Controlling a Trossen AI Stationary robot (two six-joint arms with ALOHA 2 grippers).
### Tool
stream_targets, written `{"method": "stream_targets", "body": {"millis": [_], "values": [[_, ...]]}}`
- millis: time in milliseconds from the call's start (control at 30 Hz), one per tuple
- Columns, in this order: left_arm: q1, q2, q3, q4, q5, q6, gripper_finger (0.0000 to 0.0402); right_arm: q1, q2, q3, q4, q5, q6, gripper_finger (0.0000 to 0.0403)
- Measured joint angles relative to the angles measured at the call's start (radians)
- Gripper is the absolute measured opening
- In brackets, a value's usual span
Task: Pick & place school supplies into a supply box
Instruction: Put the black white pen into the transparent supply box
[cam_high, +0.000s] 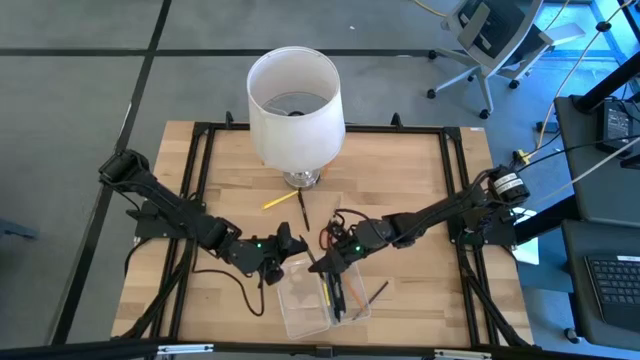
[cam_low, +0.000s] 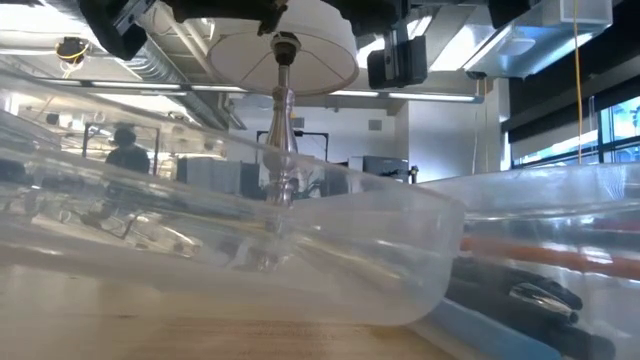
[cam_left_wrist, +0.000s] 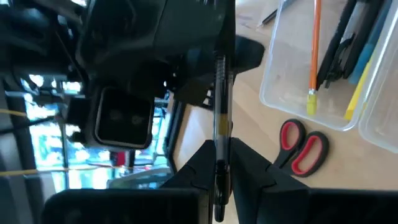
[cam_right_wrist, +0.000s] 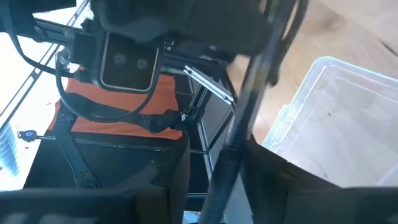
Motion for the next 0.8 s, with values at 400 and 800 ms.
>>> {"method": "stream_targets", "body": {"millis": [400,800], "values": [[-0.040,-0.001,0.000,0.001,-0.102,0.097,0.0023,-0.003,0.001,-0.001,-0.010,-0.051,0.006,0.0060],[-0.040,-0.001,0.000,-0.001,-0.095,0.093,0.0062,-0.002,0.001,-0.001,-0.022,-0.054,-0.002,0.0057]]}}
